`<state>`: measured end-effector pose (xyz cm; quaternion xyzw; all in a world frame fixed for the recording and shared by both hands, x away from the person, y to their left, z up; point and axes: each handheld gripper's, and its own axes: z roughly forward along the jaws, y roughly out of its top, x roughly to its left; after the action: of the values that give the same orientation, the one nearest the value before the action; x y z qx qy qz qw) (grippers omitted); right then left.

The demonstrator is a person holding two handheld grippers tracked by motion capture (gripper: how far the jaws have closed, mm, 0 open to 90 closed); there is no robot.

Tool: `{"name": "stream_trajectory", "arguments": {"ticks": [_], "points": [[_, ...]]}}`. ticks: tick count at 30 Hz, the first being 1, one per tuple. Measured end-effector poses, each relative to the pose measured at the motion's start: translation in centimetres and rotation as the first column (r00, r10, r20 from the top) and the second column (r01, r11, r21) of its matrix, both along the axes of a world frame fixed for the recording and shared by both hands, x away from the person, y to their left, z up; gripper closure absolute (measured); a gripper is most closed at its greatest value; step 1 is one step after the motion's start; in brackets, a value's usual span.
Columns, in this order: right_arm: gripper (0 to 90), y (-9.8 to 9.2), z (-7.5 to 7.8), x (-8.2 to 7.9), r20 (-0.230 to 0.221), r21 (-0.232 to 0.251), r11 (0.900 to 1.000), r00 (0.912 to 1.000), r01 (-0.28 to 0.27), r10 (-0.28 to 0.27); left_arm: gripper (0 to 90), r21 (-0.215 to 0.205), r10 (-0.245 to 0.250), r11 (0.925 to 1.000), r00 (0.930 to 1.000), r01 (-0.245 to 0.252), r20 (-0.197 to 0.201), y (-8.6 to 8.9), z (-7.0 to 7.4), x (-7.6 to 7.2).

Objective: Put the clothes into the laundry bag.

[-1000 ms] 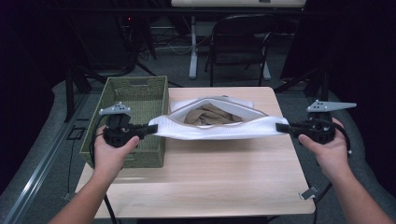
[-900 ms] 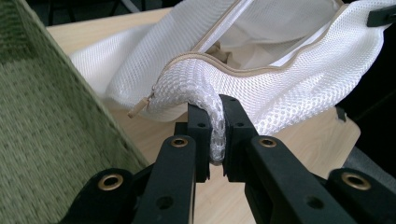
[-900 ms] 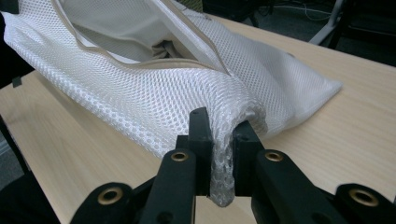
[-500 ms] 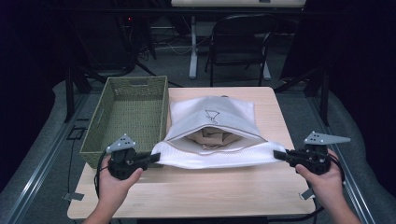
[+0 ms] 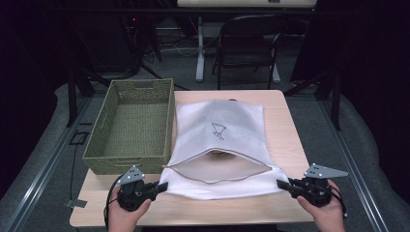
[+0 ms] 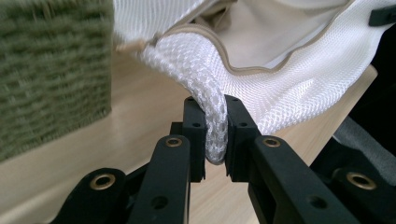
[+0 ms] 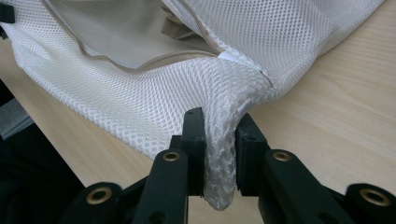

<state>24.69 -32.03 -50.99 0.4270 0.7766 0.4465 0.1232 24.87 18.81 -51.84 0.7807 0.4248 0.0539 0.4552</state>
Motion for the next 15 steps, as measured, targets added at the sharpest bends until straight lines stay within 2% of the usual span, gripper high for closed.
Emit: {"name": "stream_trajectory", "arguments": {"ticks": [4, 8, 10, 15], "points": [[73.5, 0.29, -0.56, -0.42, -0.004, -0.023, 1.000, 1.0000, -0.004, 0.004, 75.4, 0.029, -0.003, 0.9996, 1.0000, 0.004, -0.008, -0.04, -0.91, -0.48], [61.5, 0.42, -0.66, -0.70, 0.006, -0.033, 0.999, 1.0000, -0.003, 0.003, 65.7, 0.050, -0.011, 0.9987, 0.9999, 0.011, -0.010, -0.19, -1.09, -0.68], [55.6, 0.52, -0.70, -0.79, 0.014, -0.022, 1.000, 0.9999, -0.001, 0.001, 57.6, 0.048, -0.008, 0.9988, 0.9999, 0.009, -0.009, -0.33, -1.02, -0.71], [40.6, 0.61, -0.86, -1.02, 0.047, -0.059, 0.998, 0.9988, 0.011, -0.008, 41.9, 0.090, -0.007, 0.9959, 0.9991, 0.003, 0.043, -0.42, -0.75, -0.81]]}}
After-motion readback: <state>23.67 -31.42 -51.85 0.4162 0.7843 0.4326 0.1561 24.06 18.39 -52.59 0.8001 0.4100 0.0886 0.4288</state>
